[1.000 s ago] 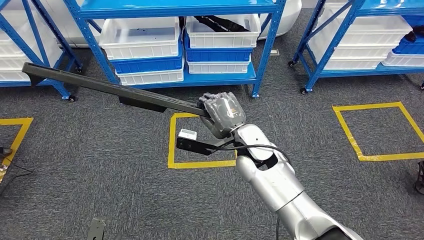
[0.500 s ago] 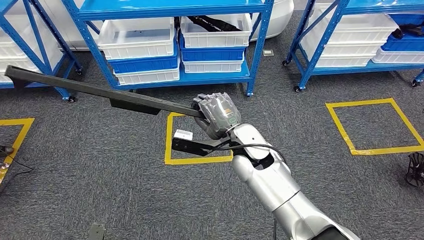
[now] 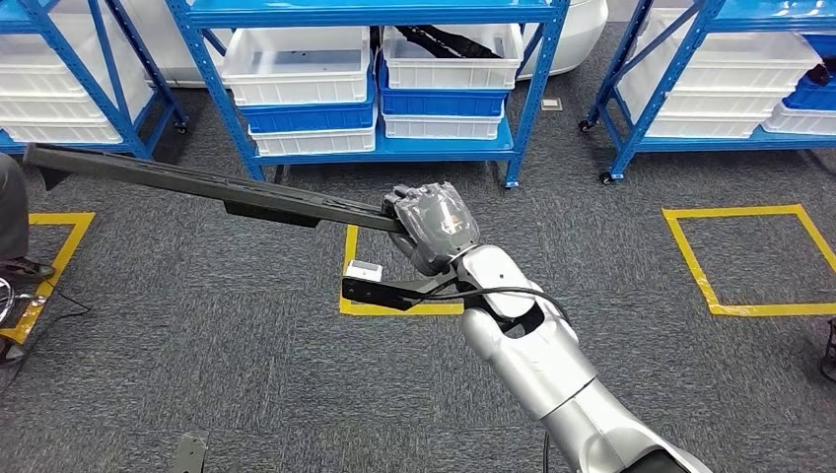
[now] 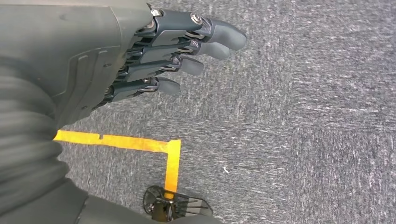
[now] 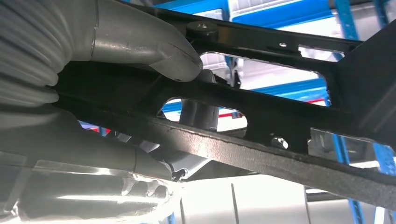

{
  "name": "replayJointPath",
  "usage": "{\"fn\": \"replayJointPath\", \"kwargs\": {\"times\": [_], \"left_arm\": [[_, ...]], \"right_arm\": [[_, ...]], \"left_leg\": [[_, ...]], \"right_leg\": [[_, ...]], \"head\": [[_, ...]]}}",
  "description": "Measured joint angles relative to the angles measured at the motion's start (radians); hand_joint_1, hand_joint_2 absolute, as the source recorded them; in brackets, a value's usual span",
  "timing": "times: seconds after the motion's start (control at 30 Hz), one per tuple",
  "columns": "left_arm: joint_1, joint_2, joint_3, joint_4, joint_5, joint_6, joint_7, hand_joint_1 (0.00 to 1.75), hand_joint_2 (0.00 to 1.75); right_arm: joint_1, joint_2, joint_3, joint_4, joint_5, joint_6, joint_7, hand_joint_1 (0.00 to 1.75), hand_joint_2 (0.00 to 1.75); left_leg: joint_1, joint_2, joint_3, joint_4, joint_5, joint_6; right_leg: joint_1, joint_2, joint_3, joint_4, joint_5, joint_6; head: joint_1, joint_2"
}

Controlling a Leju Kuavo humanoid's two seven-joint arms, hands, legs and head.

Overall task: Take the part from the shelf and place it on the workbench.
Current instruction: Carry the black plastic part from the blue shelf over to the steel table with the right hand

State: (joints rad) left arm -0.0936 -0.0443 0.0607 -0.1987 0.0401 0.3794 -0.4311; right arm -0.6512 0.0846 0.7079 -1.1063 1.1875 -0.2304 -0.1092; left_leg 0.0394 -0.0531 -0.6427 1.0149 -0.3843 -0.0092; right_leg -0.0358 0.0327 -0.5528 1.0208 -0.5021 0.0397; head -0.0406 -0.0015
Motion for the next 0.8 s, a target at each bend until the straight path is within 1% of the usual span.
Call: {"fn": "replayJointPath", "kwargs": {"times": [0.03,0.07,0.1,0.13,0.17,0.2,0.23,0.27,0.3,0.33,0.37,0.4,0.43,0.47,0.5,0.53,0.57,0.6,0.63,0.67,0.7,0.73,0.77,0.8], "left_arm": [[0.0,0.0,0.0,0.0,0.0,0.0,0.001,0.0,1.75],[0.0,0.0,0.0,0.0,-0.001,0.0,0.002,0.0,1.75],[0.001,0.0,0.0,0.0,-0.001,0.0,0.004,0.0,1.75],[0.002,0.0,0.001,0.0,-0.002,-0.001,0.005,0.0,1.75],[0.003,0.0,0.001,0.0,-0.002,-0.001,0.006,0.0,1.75],[0.002,0.001,0.001,0.0,-0.003,-0.001,0.008,0.0,1.75],[0.002,0.001,0.001,0.0,-0.003,-0.001,0.008,0.0,1.75],[0.001,0.001,0.002,0.0,-0.003,-0.002,0.009,0.0,1.75],[0.001,0.001,0.002,0.0,-0.003,-0.002,0.01,0.0,1.75],[0.002,0.001,0.002,0.0,-0.003,-0.003,0.01,0.0,1.75],[0.002,0.001,0.002,0.0,-0.003,-0.003,0.011,0.0,1.75],[0.002,0.001,0.002,0.0,-0.003,-0.004,0.011,0.0,1.75],[0.002,0.001,0.002,0.0,-0.004,-0.004,0.011,0.0,1.75],[0.001,0.001,0.003,0.0,-0.005,-0.005,0.011,0.0,1.75],[0.001,0.001,0.003,0.0,-0.005,-0.005,0.011,0.0,1.75],[0.001,0.001,0.003,0.0,-0.006,-0.006,0.011,0.0,1.75],[0.001,0.0,0.003,0.0,-0.006,-0.006,0.011,0.0,1.75],[0.002,0.0,0.004,0.0,-0.006,-0.006,0.012,0.0,1.75],[0.003,0.0,0.005,0.0,-0.006,-0.006,0.012,0.0,1.75],[0.004,0.0,0.005,0.0,-0.006,-0.006,0.012,0.0,1.75],[0.003,-0.001,0.006,0.0,-0.006,-0.006,0.012,0.0,1.75],[0.002,-0.002,0.006,0.0,-0.006,-0.006,0.013,0.0,1.75],[0.001,-0.003,0.007,0.0,-0.004,-0.006,0.015,0.0,1.75],[0.001,-0.004,0.009,0.0,-0.001,-0.006,0.017,0.0,1.75]], "right_arm": [[-0.001,-0.001,0.001,0.0,0.001,0.0,0.0,1.75,1.75],[-0.001,-0.001,0.002,0.0,0.002,0.0,0.001,1.75,1.75],[-0.001,-0.002,0.003,0.0,0.004,0.0,0.001,1.75,1.75],[-0.001,-0.001,0.004,0.0,0.006,0.0,0.001,1.75,1.75],[-0.002,0.0,0.005,0.0,0.007,0.0,0.001,1.75,1.75],[-0.003,0.001,0.005,0.0,0.008,0.0,0.001,1.75,1.75],[-0.003,0.001,0.005,0.0,0.009,0.0,0.001,1.75,1.75],[-0.004,0.002,0.005,0.0,0.009,0.0,0.001,1.75,1.75],[-0.003,0.002,0.005,0.001,0.01,0.0,0.001,1.75,1.75],[-0.003,0.002,0.005,0.001,0.011,0.0,0.001,1.75,1.75],[-0.002,0.002,0.006,0.002,0.013,0.0,0.001,1.75,1.75],[-0.002,0.002,0.007,0.002,0.015,0.0,0.001,1.75,1.75],[-0.002,0.002,0.008,0.003,0.017,0.0,0.001,1.75,1.75],[-0.003,0.002,0.008,0.003,0.019,0.0,0.002,1.75,1.75],[-0.003,0.003,0.009,0.003,0.021,-0.001,0.003,1.75,1.75],[-0.003,0.003,0.01,0.003,0.022,-0.001,0.005,1.75,1.75],[-0.003,0.004,0.011,0.003,0.024,-0.001,0.007,1.75,1.75],[-0.003,0.005,0.011,0.003,0.025,-0.001,0.008,1.75,1.75],[-0.003,0.006,0.012,0.002,0.026,-0.001,0.009,1.75,1.75],[-0.003,0.006,0.013,0.002,0.027,-0.001,0.01,1.75,1.75],[-0.003,0.007,0.013,0.001,0.027,-0.001,0.01,1.75,1.75],[-0.003,0.006,0.014,0.001,0.027,-0.001,0.01,1.75,1.75],[-0.001,0.005,0.014,0.0,0.027,-0.001,0.01,1.75,1.75],[0.001,0.005,0.014,0.0,0.027,0.0,0.01,1.75,1.75]], "left_leg": [[-0.001,-0.005,-0.004,-0.001,0.005,-0.008],[-0.001,-0.01,-0.008,-0.003,0.01,-0.017],[0.002,-0.014,-0.01,-0.005,0.014,-0.024],[0.005,-0.011,-0.015,-0.002,0.013,-0.028],[0.007,0.0,-0.024,0.015,0.0,-0.031],[0.008,0.014,-0.041,0.054,-0.027,-0.032],[0.008,0.031,-0.065,0.114,-0.064,-0.032],[0.007,0.041,-0.093,0.187,-0.103,-0.033],[0.007,0.045,-0.119,0.253,-0.132,-0.034],[0.007,0.047,-0.131,0.291,-0.145,-0.033],[0.006,0.049,-0.125,0.293,-0.141,-0.031],[0.004,0.055,-0.098,0.253,-0.121,-0.027],[0.001,0.068,-0.055,0.185,-0.093,-0.02],[-0.006,0.087,-0.015,0.117,-0.072,-0.013],[-0.012,0.101,0.014,0.065,-0.058,-0.006],[-0.018,0.11,0.027,0.036,-0.053,0.001],[-0.023,0.107,0.026,0.029,-0.054,0.005],[-0.024,0.096,0.023,0.025,-0.049,0.01],[-0.022,0.087,0.023,0.019,-0.043,0.016],[-0.02,0.077,0.023,0.012,-0.037,0.023],[-0.018,0.067,0.023,0.006,-0.03,0.029],[-0.015,0.057,0.022,0.002,-0.025,0.034],[-0.015,0.045,0.018,0.001,-0.022,0.036],[-0.015,0.033,0.014,0.001,-0.019,0.036]], "right_leg": [[0.002,0.006,0.008,-0.019,0.006,-0.004],[0.007,0.003,0.005,-0.018,0.009,-0.01],[0.006,-0.005,0.001,-0.016,0.013,-0.017],[0.004,-0.011,-0.001,-0.015,0.018,-0.024],[0.002,-0.018,-0.003,-0.016,0.022,-0.034],[0.0,-0.026,-0.004,-0.017,0.026,-0.043],[0.004,-0.034,-0.005,-0.018,0.028,-0.05],[0.009,-0.042,-0.006,-0.018,0.029,-0.055],[0.015,-0.051,-0.008,-0.017,0.03,-0.057],[0.02,-0.061,-0.009,-0.017,0.03,-0.059],[0.024,-0.07,-0.01,-0.017,0.03,-0.06],[0.028,-0.079,-0.01,-0.017,0.03,-0.06],[0.031,-0.088,-0.009,-0.017,0.03,-0.06],[0.036,-0.097,-0.009,-0.017,0.029,-0.06],[0.04,-0.105,-0.01,-0.016,0.029,-0.059],[0.044,-0.113,-0.011,-0.016,0.029,-0.057],[0.047,-0.121,-0.012,-0.017,0.029,-0.055],[0.048,-0.13,-0.012,-0.018,0.03,-0.052],[0.048,-0.13,-0.015,-0.016,0.027,-0.048],[0.046,-0.116,-0.021,-0.006,0.019,-0.045],[0.044,-0.095,-0.035,0.022,0.002,-0.045],[0.041,-0.069,-0.06,0.074,-0.025,-0.047],[0.037,-0.05,-0.091,0.145,-0.055,-0.05],[0.035,-0.041,-0.124,0.217,-0.082,-0.05]], "head": [[0.0,0.0],[0.0,0.0],[-0.001,0.0],[-0.001,0.0],[-0.001,0.0],[-0.002,0.0],[-0.002,0.0],[-0.002,0.0],[-0.002,0.0],[-0.002,0.0],[-0.002,0.0],[-0.002,0.0],[-0.002,0.0],[-0.002,0.0],[-0.001,0.0],[-0.001,0.0],[0.001,0.0],[0.001,0.0],[0.0,0.0],[0.001,0.0],[0.001,0.0],[0.003,0.0],[0.004,0.0],[0.005,0.0]]}}
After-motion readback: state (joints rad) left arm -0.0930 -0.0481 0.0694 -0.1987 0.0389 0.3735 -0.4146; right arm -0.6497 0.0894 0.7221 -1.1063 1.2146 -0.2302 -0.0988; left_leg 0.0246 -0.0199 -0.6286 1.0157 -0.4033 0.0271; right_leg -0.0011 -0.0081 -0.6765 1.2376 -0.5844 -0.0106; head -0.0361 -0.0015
